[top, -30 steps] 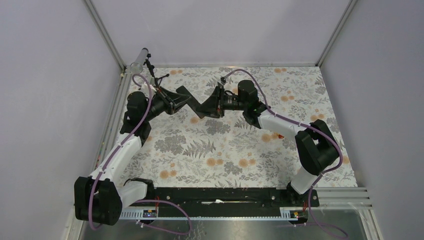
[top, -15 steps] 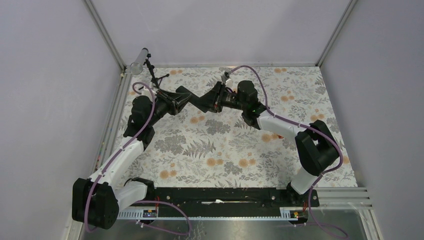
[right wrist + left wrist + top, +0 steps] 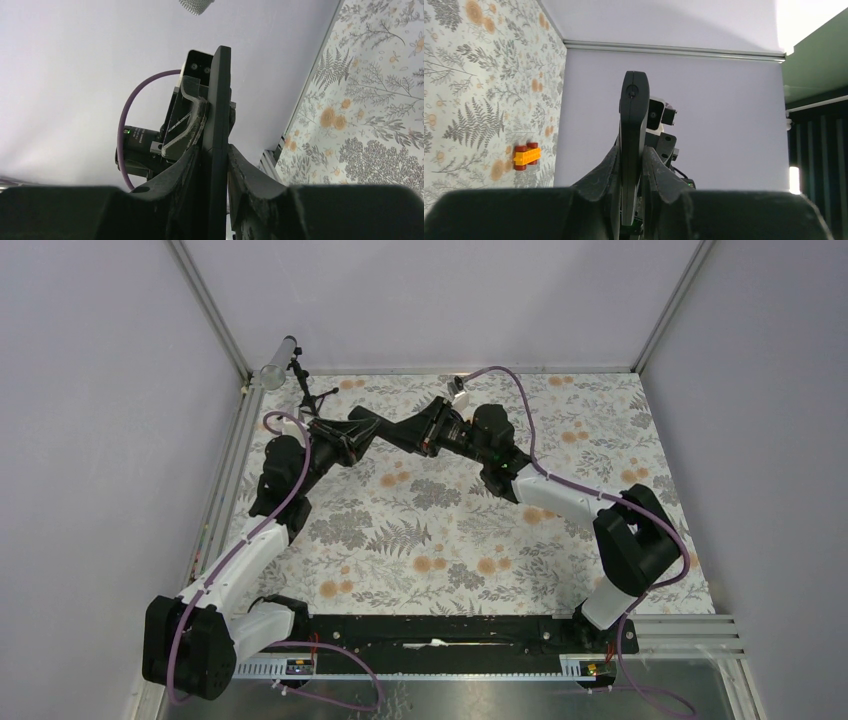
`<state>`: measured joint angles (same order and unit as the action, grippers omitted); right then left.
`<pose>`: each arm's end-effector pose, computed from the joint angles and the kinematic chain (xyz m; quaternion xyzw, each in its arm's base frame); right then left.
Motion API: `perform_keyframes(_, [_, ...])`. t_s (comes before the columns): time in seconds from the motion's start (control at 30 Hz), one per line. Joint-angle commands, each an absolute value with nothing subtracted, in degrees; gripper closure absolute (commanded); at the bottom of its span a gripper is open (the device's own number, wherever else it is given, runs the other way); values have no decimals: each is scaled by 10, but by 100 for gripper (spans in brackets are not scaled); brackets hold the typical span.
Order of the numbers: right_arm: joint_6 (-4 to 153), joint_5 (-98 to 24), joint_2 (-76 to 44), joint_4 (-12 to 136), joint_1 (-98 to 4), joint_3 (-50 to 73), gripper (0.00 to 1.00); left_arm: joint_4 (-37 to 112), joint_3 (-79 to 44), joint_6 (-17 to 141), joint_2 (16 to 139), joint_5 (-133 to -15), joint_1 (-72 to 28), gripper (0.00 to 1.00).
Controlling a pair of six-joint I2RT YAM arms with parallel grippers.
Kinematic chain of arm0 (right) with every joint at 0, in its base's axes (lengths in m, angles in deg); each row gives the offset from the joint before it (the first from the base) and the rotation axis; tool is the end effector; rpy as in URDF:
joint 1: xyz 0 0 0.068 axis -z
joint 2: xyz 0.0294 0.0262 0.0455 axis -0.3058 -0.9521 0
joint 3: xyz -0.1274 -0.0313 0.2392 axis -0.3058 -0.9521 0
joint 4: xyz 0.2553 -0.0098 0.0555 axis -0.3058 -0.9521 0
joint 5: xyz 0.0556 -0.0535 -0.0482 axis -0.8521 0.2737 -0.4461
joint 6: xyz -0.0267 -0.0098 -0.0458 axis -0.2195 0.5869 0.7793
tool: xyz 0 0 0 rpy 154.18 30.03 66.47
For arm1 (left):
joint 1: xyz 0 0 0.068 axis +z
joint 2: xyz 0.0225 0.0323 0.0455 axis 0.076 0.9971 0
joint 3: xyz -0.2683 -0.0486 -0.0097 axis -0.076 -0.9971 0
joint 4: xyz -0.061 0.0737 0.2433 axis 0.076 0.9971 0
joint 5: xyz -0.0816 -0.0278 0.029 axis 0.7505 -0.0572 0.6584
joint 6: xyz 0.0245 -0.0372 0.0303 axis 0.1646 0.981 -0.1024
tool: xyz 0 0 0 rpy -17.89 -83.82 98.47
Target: Load the batteries into the remote control
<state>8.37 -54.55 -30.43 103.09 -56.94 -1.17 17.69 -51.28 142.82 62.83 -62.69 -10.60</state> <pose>0.2920 0.2570 0.3095 0.0311 0.6604 0.6913 0.2915 0.2362 -0.0754 0.3040 -0.3452 0.6212 -0.6297 0.3138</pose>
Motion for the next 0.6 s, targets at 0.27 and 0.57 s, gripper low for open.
perform_keyframes(0.27, [141,-428,-330,1051,-593,0,76,41,-484,1576,588,-567,-130,100])
perform_keyframes(0.57, [142,-421,-354,1066,-600,31,66,29,-480,1606,583,-554,-138,100])
